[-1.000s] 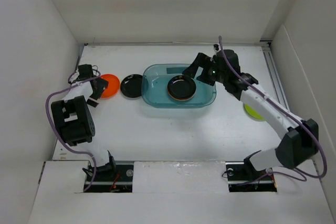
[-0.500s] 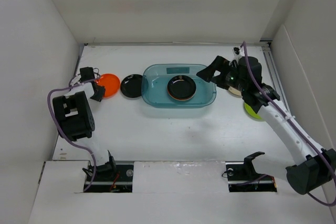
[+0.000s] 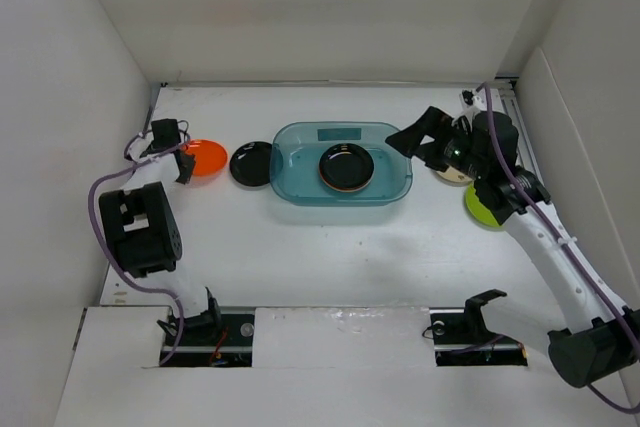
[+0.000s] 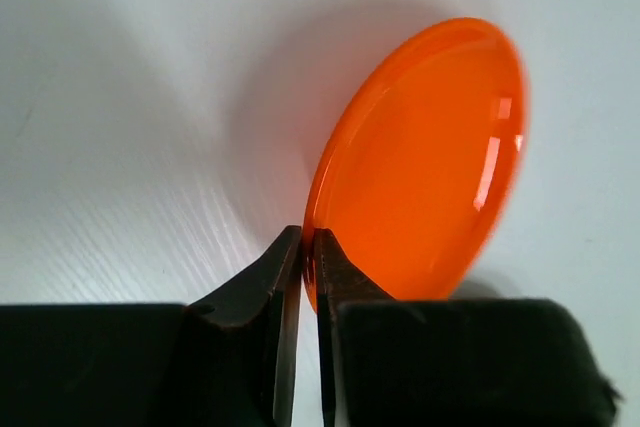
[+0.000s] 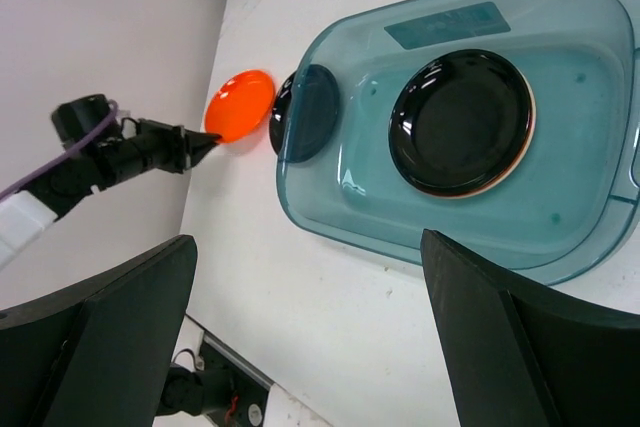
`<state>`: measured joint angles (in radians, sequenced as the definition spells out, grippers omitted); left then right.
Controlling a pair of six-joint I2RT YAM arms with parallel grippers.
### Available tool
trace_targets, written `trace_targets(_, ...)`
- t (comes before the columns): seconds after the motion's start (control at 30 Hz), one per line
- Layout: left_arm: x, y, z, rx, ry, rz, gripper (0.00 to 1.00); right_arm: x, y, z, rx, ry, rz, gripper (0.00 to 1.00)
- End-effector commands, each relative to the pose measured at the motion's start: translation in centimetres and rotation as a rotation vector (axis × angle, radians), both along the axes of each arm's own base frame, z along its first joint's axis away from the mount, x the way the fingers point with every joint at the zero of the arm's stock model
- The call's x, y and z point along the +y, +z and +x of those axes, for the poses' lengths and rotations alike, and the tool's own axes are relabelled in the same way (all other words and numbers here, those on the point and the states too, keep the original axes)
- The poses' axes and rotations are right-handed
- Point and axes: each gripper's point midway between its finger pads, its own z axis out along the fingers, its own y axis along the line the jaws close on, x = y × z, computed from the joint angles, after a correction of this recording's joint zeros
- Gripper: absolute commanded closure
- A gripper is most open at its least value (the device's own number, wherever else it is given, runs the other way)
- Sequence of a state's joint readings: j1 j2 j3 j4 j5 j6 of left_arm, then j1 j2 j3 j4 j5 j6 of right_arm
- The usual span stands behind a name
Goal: Place the plates into the plastic bin on the countertop
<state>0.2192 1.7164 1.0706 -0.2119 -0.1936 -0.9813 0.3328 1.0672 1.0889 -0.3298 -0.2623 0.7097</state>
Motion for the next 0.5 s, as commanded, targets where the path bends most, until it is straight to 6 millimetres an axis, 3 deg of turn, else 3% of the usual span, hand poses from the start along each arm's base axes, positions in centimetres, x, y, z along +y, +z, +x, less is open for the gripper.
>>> trace_targets(0.0, 1.9, 9.9, 0.9, -0.162, 0.070, 0.184, 1.00, -0.8, 1.0, -0.7, -0.040, -0.013, -0.013, 0.01)
trace_targets(0.1, 0.2, 15.2, 1.8, -0.234, 0.005, 0.268, 1.00, -2.3, 0.6, -1.2, -0.025, -0.067, -0.030, 0.01)
trace_targets(0.17, -2.6, 18.9, 2.4, -0.310, -0.071, 0.312, 1.00, -3.1, -0.7, -1.5, -0.007, -0.090, -0.039, 0.01)
trace_targets(0.2, -4.0, 19.6, 2.5, -0.328, -0.115, 0.321, 1.00, -3.7, -0.8, -1.7, -0.012, -0.106, -0.038, 0.01)
trace_targets(0.27, -9.5, 21.9, 3.9, -0.415, -0.315, 0.316, 1.00, -4.4, -2.5, -2.1, 0.022, -0.122, -0.046, 0.01)
trace_targets(0.3, -11.6, 22.5, 4.1, -0.439, -0.383, 0.305, 1.00, -4.5, -3.0, -2.5, 0.032, -0.122, -0.049, 0.01)
trace_targets(0.33, -15.7, 22.1, 4.6, -0.458, -0.530, 0.259, 1.00, -5.2, -3.0, -2.7, 0.031, -0.144, -0.051, 0.01)
trace_targets(0.4, -19.6, 21.8, 5.0, -0.485, -0.654, 0.203, 1.00, -5.9, -3.7, -3.0, 0.045, -0.178, -0.054, 0.01)
trace_targets(0.47, -24.0, 20.3, 5.5, -0.504, -0.804, 0.094, 1.00, -7.3, -4.0, -3.1, 0.069, -0.255, -0.055, 0.01)
